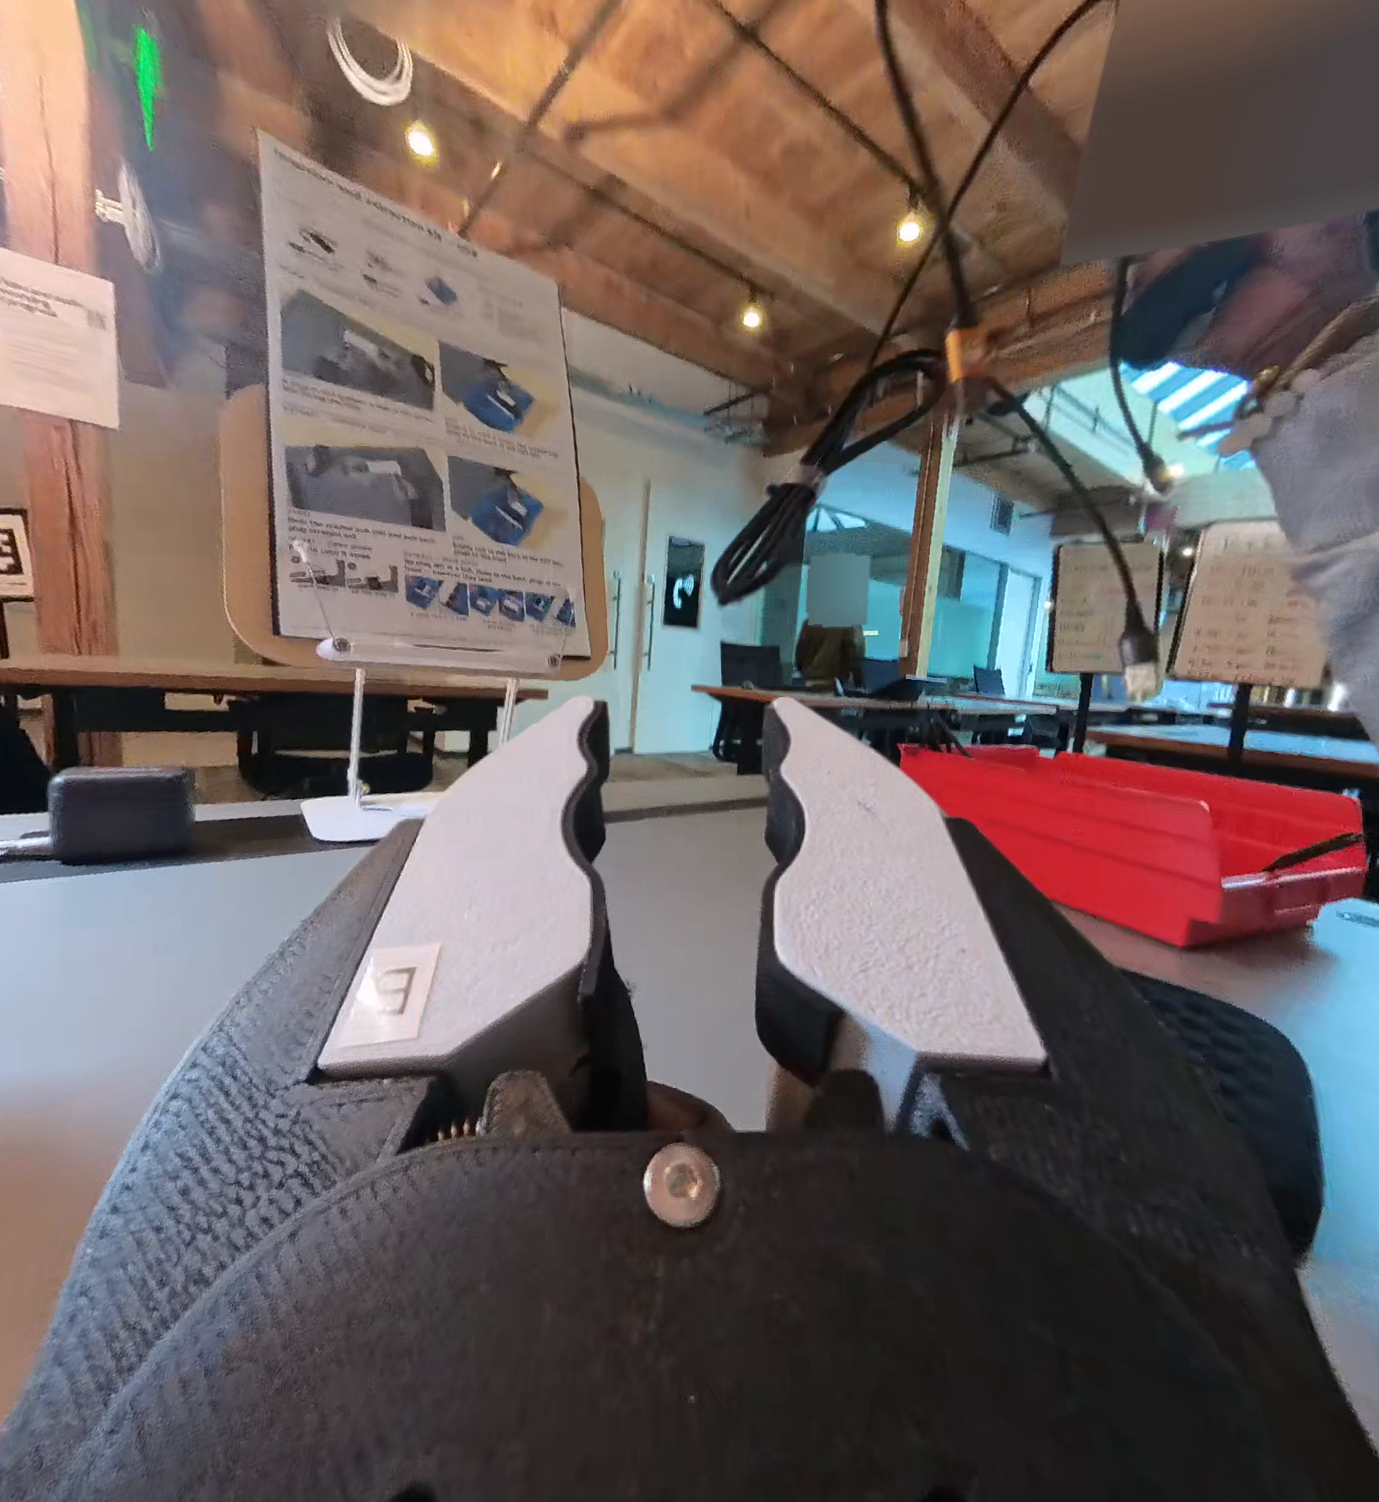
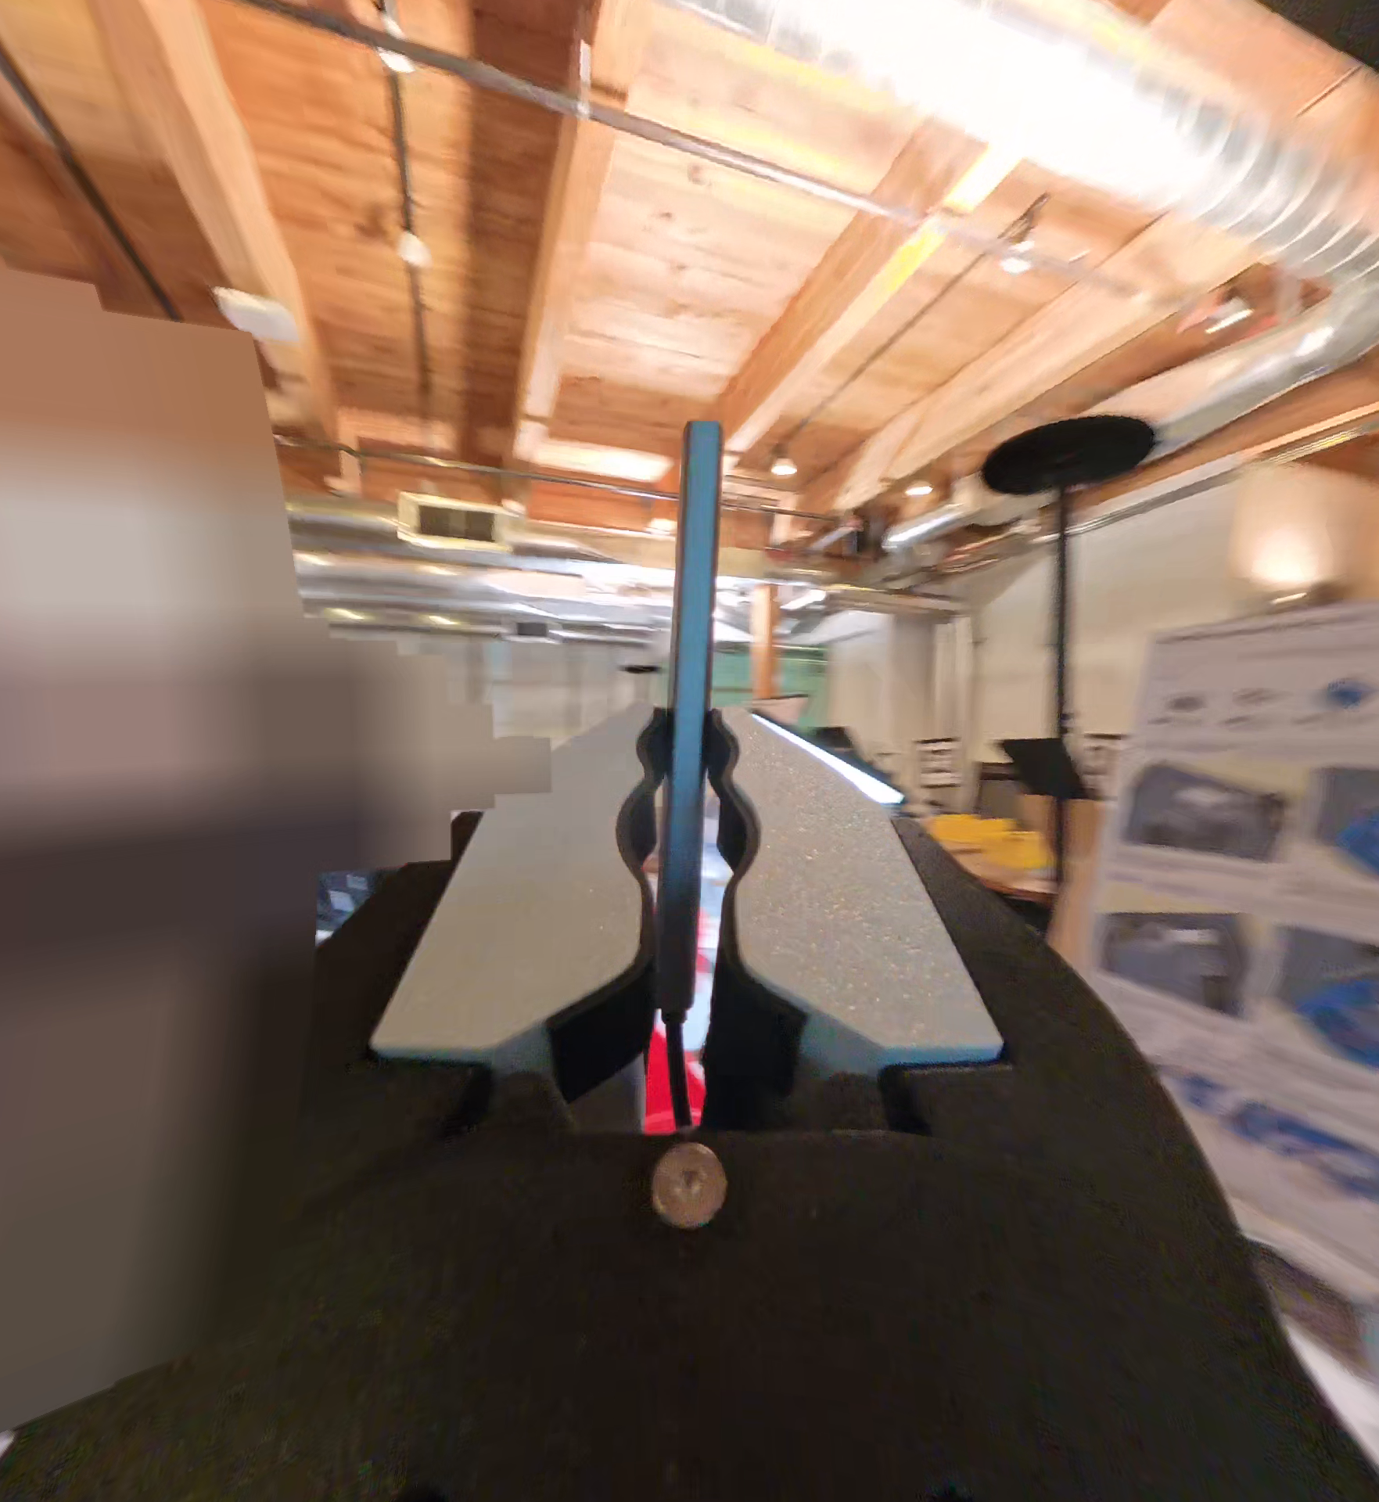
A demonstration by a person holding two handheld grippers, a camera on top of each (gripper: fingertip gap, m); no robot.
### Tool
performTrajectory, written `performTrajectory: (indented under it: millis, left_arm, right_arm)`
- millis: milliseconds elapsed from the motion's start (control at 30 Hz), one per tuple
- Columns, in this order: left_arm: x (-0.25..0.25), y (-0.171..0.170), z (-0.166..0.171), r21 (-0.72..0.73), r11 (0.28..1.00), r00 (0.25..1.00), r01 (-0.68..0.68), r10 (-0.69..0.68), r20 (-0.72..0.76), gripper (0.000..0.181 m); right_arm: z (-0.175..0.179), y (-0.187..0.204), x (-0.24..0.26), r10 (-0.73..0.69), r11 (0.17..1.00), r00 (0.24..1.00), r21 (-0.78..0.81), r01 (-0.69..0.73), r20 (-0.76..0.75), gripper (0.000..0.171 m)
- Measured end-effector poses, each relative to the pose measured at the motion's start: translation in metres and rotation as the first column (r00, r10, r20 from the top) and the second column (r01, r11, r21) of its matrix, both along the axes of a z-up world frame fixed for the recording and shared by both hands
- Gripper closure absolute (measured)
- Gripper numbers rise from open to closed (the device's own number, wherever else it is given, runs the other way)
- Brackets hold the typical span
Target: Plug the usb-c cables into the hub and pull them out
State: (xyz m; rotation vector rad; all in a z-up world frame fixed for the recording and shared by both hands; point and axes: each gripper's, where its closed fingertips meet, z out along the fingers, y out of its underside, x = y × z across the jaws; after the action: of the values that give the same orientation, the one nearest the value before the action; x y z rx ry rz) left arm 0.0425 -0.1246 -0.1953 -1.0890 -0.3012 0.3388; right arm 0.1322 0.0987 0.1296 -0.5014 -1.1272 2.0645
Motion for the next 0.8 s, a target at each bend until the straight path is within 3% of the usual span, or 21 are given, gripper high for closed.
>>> performTrajectory:
  millis: [200,367,633,800]
  left_arm:
    - [0.001,-0.009,0.003,0.071,0.997,1.0,0.013,-0.013,-0.006,0.146]
    - [0.001,-0.012,0.004,0.095,0.995,1.0,0.025,-0.025,0.004,0.147]
    - [-0.001,-0.013,0.004,0.106,0.994,0.999,0.034,-0.036,0.02,0.147]
    - [-0.002,-0.013,0.003,0.107,0.994,0.999,0.038,-0.041,0.029,0.147]
  right_arm:
    - [0.03,0.082,0.013,-0.445,0.885,0.895,0.163,0.437,0.018,0.162]
    - [0.009,0.135,0.025,-0.599,0.791,0.799,0.197,0.58,0.052,0.162]
    - [-0.082,0.205,0.055,-0.624,0.774,0.771,-0.033,0.632,0.131,0.162]
    - [-0.16,0.254,0.066,-0.741,0.655,0.645,-0.01,0.756,0.19,0.162]
